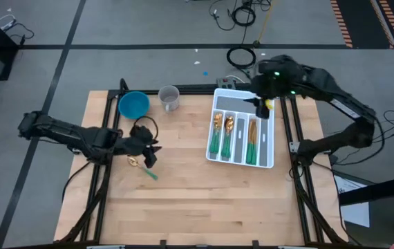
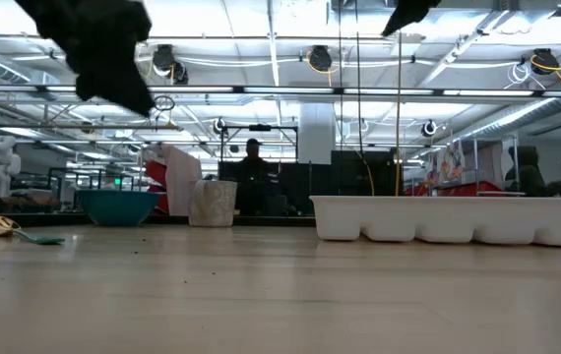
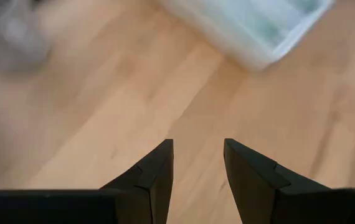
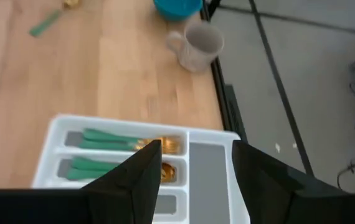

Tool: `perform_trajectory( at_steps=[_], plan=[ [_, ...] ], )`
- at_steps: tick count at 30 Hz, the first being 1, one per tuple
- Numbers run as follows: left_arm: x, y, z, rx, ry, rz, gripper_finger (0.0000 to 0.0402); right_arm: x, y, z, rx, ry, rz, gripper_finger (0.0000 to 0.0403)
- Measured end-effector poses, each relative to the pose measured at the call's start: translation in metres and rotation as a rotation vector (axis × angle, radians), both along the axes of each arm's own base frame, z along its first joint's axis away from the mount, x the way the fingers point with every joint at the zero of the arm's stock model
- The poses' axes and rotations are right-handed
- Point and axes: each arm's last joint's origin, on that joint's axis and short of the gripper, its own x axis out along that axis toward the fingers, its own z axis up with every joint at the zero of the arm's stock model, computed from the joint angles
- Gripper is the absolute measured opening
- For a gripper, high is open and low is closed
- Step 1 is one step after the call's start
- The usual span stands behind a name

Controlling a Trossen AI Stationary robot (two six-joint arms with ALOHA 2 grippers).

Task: Sort silverware
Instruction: Put the green spoon into the white silverware organizer

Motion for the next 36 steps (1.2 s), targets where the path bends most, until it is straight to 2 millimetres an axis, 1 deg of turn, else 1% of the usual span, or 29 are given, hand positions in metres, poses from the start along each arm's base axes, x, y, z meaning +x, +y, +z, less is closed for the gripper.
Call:
perform_trajectory(
  at_steps=[3,7,9,13,16,24,26,29,31,36],
  plan=[
    [-0.013,0.013,-0.011,-0.059,0.164,0.124,0.0148,-0.009,0.012,0.008,0.006,-0.045,0.01,0.0186],
    [-0.032,0.025,-0.021,-0.112,0.353,0.334,0.0148,-0.012,0.022,0.011,0.015,-0.061,0.034,0.0186],
    [-0.038,0.028,-0.023,-0.126,0.402,0.401,0.0148,-0.011,0.025,0.01,0.018,-0.057,0.052,0.0186],
    [-0.045,0.03,-0.025,-0.152,0.457,0.465,0.0148,-0.004,0.028,0.006,0.031,-0.03,0.077,0.0185],
    [-0.047,0.031,-0.026,-0.186,0.484,0.495,0.0148,0.003,0.03,0.003,0.039,-0.01,0.093,0.0185],
    [-0.047,0.031,-0.029,-0.262,0.54,0.49,0.0148,0.017,0.034,-0.009,0.069,0.068,0.13,0.0185],
    [-0.046,0.03,-0.035,-0.291,0.579,0.481,0.0148,0.02,0.036,-0.011,0.082,0.08,0.132,0.0185],
    [-0.048,0.028,-0.049,-0.321,0.658,0.474,0.0148,0.023,0.039,-0.014,0.092,0.093,0.142,0.0185],
    [-0.048,0.028,-0.059,-0.31,0.694,0.461,0.0148,0.024,0.042,-0.014,0.092,0.095,0.154,0.0185],
    [-0.037,0.028,-0.066,-0.332,0.688,0.434,0.0148,0.025,0.047,-0.014,0.092,0.095,0.178,0.0185]
  ],
)
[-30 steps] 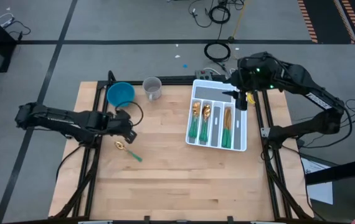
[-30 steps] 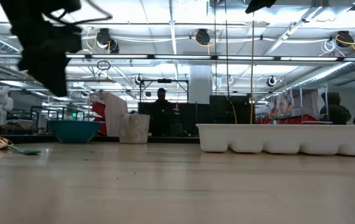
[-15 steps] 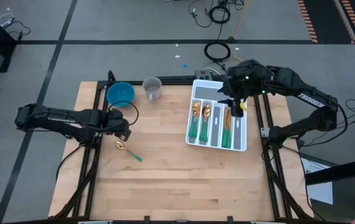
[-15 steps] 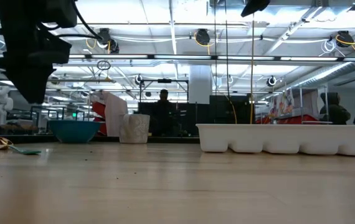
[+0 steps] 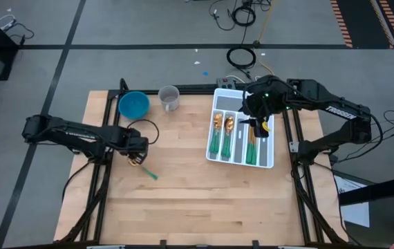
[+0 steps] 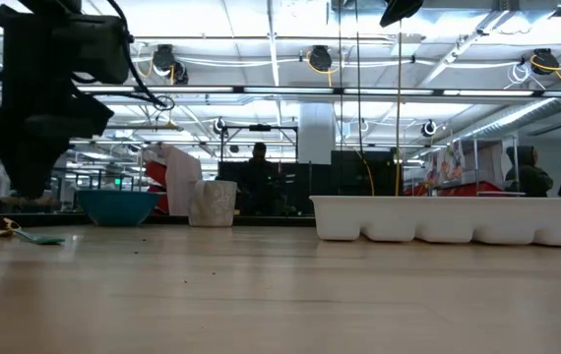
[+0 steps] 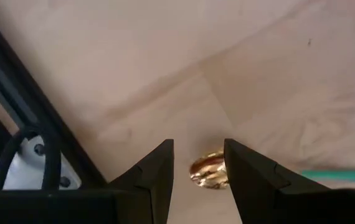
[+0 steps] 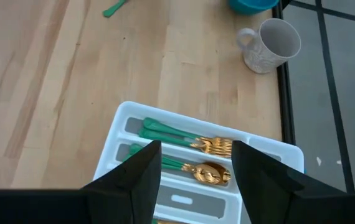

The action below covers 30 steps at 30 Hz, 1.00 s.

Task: Sort silverware
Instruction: Put the green spoon into the white silverware organizer

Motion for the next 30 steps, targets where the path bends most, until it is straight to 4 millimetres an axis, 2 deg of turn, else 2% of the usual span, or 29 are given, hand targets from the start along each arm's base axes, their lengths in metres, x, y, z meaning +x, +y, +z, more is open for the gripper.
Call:
perform_trajectory(
  at_steps=[10,13,19,25,30],
  plan=[
    [0.004,-0.001,-0.013,-0.074,0.132,-0.026,0.0148,0.001,0.005,0.0,0.002,-0.001,0.024,0.0185],
    [0.003,-0.003,-0.022,-0.128,0.155,-0.041,0.0148,0.001,0.005,0.0,0.002,-0.001,0.024,0.0185],
    [-0.002,-0.005,-0.041,-0.199,0.149,-0.046,0.0148,0.001,0.005,0.0,0.013,-0.002,0.012,0.0185],
    [0.001,-0.005,-0.043,-0.201,0.105,-0.088,0.0141,0.001,0.005,0.0,0.014,-0.002,0.01,0.0185],
    [0.007,-0.005,-0.043,-0.2,0.043,-0.112,0.0107,0.002,0.005,0.0,0.013,-0.009,0.01,0.0185]
  ],
)
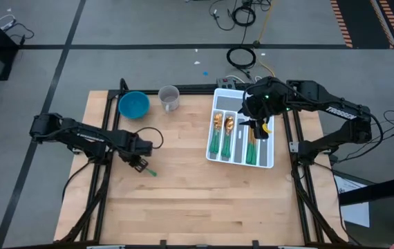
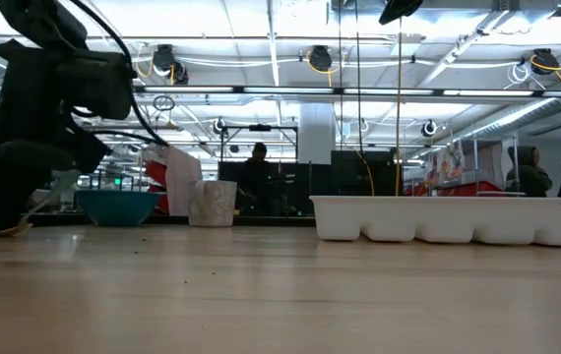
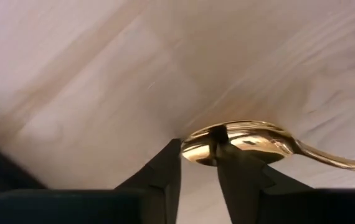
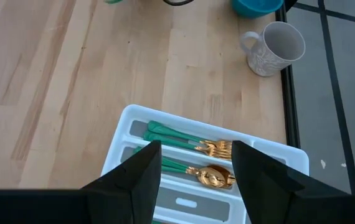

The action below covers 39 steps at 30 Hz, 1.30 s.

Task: Sort silverware
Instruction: Put the green spoon into the white silverware organizer

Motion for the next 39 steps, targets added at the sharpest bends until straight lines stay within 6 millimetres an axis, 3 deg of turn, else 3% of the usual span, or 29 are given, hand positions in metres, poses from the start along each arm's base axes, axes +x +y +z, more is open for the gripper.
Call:
perform_trajectory(
  at_steps=[8,12,23,31,39],
  plan=[
    [0.015,0.0,0.001,0.015,-0.146,-0.014,0.0034,0.0,0.0,0.0,-0.001,-0.005,0.0,0.0185],
    [0.023,0.001,0.006,0.043,-0.206,-0.014,0.0026,0.0,0.0,0.0,-0.001,-0.006,0.0,0.0185],
    [0.046,0.003,0.024,0.113,-0.365,-0.086,0.008,0.001,0.0,0.0,-0.001,-0.006,0.0,0.0185],
    [0.045,0.003,0.024,0.116,-0.358,-0.1,0.0127,0.0,0.0,0.0,-0.001,-0.006,0.0,0.0185],
    [0.043,0.009,0.024,0.073,-0.341,-0.086,0.0135,0.0,0.0,0.0,-0.001,-0.006,-0.001,0.0185]
  ],
)
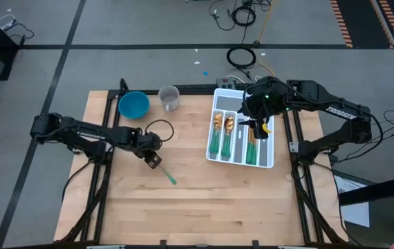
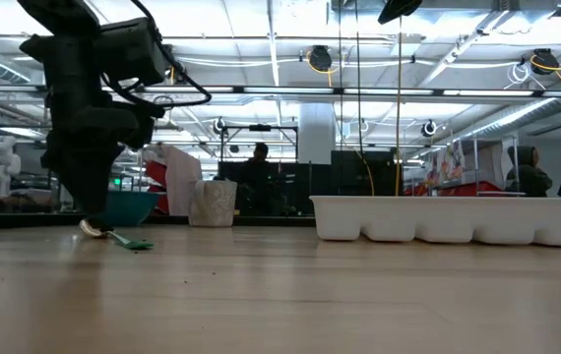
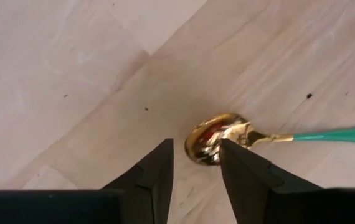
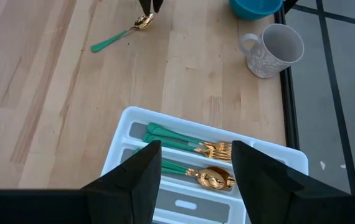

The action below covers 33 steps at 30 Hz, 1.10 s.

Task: Sort silverware
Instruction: Put the green spoon into the white silverware organizer

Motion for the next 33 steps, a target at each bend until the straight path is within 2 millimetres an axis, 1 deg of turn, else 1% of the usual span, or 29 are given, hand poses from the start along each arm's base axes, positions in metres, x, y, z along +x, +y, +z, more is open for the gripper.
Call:
perform_trajectory(
  at_steps=[12,19,22,26,29,33],
  plan=[
    [0.002,0.008,0.0,-0.038,-0.03,-0.021,0.0135,0.0,0.0,0.0,0.005,0.0,-0.005,0.0185],
    [-0.01,0.01,-0.018,-0.083,-0.002,-0.001,0.0135,0.0,0.0,0.0,0.012,0.005,-0.011,0.0185],
    [-0.009,0.01,-0.022,-0.089,-0.037,-0.004,0.0135,0.0,0.0,0.0,0.012,0.005,-0.011,0.0185],
    [-0.004,0.009,-0.02,-0.11,-0.1,-0.021,0.0132,0.0,0.0,0.0,0.012,0.005,-0.011,0.0185],
    [-0.001,0.008,-0.019,-0.149,-0.146,-0.041,0.0114,0.0,0.0,0.0,0.011,0.005,-0.011,0.0185],
    [-0.001,0.008,-0.019,-0.159,-0.141,-0.043,0.0058,-0.001,0.0,0.0,0.012,0.005,-0.011,0.0185]
  ],
)
